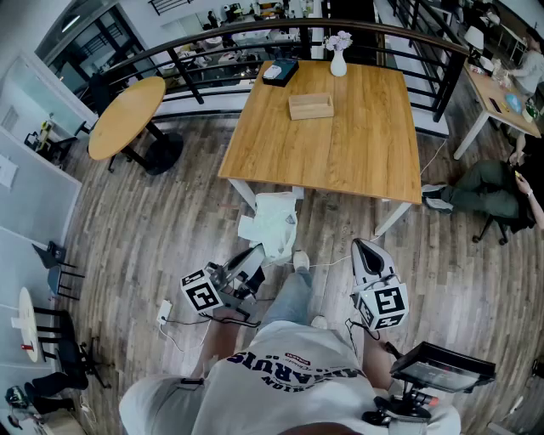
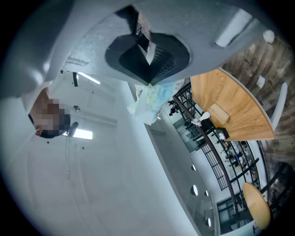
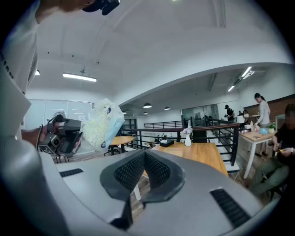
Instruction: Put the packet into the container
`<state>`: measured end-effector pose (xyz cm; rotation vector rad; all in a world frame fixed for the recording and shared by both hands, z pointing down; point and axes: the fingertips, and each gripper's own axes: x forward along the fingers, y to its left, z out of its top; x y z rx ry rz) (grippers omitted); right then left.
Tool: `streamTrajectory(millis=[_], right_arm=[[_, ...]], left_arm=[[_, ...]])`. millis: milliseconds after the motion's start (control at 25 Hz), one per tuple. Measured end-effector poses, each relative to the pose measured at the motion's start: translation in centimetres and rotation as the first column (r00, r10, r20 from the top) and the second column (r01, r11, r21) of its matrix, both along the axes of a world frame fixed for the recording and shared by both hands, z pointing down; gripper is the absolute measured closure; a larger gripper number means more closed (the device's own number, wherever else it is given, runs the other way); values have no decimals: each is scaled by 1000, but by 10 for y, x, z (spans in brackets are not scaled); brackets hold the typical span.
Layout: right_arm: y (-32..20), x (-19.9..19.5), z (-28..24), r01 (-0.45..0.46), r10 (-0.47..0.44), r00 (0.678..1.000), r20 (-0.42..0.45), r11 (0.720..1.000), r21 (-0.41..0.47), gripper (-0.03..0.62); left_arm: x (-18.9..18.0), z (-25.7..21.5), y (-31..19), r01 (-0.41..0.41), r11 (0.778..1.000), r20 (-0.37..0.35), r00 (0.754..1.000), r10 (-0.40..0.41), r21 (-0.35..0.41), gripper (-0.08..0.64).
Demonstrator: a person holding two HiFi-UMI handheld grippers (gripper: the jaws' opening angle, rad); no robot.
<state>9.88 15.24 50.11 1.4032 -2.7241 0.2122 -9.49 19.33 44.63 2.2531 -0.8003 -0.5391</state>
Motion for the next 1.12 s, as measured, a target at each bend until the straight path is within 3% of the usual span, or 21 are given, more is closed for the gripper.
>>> streamTrajectory(millis=[120,400,600,800,1120], right_arm=[[58,29,5,-52,52,998,-33,999,-9,583],[141,47,0,-130,131,988,-81,991,18,583],[176,18,-16,-119,122,986,-115,992,29,583],[207,-40,4,16,-28,991,-128,995,-99,583],[250,-85,13,24,-42,992,-119,989,-147,581]], left_arm=[[17,-6,57,-7,1000,27,1000,7,17,555],[19,-29,135,-47,990,-30,998,52,129,555],[-5,-36,170,-47,986,-73,996,59,160,555],[-39,-25,205,-19,989,-68,997,29,147,555],[-75,-23,237,-16,987,-52,998,25,159,555]])
